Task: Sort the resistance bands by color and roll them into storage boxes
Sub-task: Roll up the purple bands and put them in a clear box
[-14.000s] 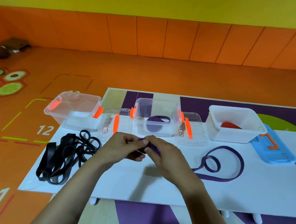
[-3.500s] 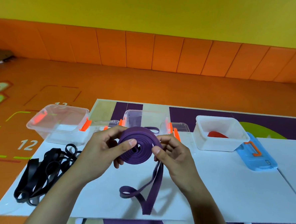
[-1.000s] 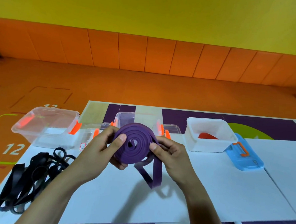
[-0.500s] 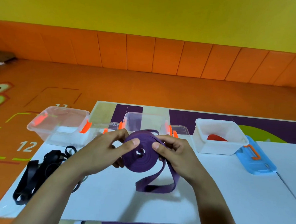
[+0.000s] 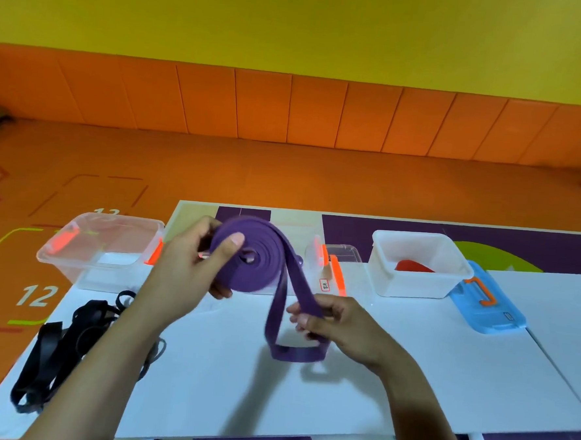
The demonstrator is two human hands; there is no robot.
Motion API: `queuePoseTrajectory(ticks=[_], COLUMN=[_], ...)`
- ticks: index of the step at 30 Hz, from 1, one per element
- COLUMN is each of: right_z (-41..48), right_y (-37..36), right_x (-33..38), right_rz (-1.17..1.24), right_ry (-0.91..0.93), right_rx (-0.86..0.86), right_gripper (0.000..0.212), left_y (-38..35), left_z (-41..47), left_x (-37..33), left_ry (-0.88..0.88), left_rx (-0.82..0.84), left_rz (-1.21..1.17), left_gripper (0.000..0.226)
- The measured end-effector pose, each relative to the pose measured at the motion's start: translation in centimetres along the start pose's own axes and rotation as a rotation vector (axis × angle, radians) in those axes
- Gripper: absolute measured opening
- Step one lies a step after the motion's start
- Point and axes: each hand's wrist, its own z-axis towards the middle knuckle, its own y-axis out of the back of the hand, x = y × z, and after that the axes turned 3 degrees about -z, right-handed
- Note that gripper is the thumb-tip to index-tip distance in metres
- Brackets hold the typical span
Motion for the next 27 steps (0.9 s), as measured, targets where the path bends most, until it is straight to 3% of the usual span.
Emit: queuePoseTrajectory(ticks=[3,6,10,13,18,25,27], right_z=[0.2,0.5,0.3,0.0,-0.7,-0.9,-0.8], right_y=[-1.7,-3.0,-2.5,-2.6,-2.9,-2.5,-2.9], right_x=[-2.9,-4.7,-6.5,-7.9,-8.4,-8.5,-9.0], right_rz=[0.017,-0.033,-0.259,-0.369,-0.256,-0.101,-0.102], right_ry=[-0.047,-0.078,-0.106,-0.13,-0.113,-0.147,-0.171], right_rx=[-0.007,0.053,0.105,0.044,-0.039,-0.029,-0.109], right_gripper=[0.009,0.017,0.038,0.035,0.018,0.015,0.014], left_y=[0.6,0.1,-0.2,0.0,0.4,0.7,0.5], left_z=[0.5,0.1,-0.1,0.0,0.6,0.2,-0.3], left_x=[0.6,1.7,2.6,2.9,3.4,3.7,3.4], left_ry=[-0.008,0.014,0.056,0.069,0.09,0.079,0.068], left_rx=[-0.103,-0.146,-0.178,-0.221,-0.248,-0.313,-0.322], left_rz=[0.073,0.08,0.082,0.027,0.003,0.076,0.087], left_gripper=[0.018,0.021,0.019,0.018,0.018,0.026,0.023])
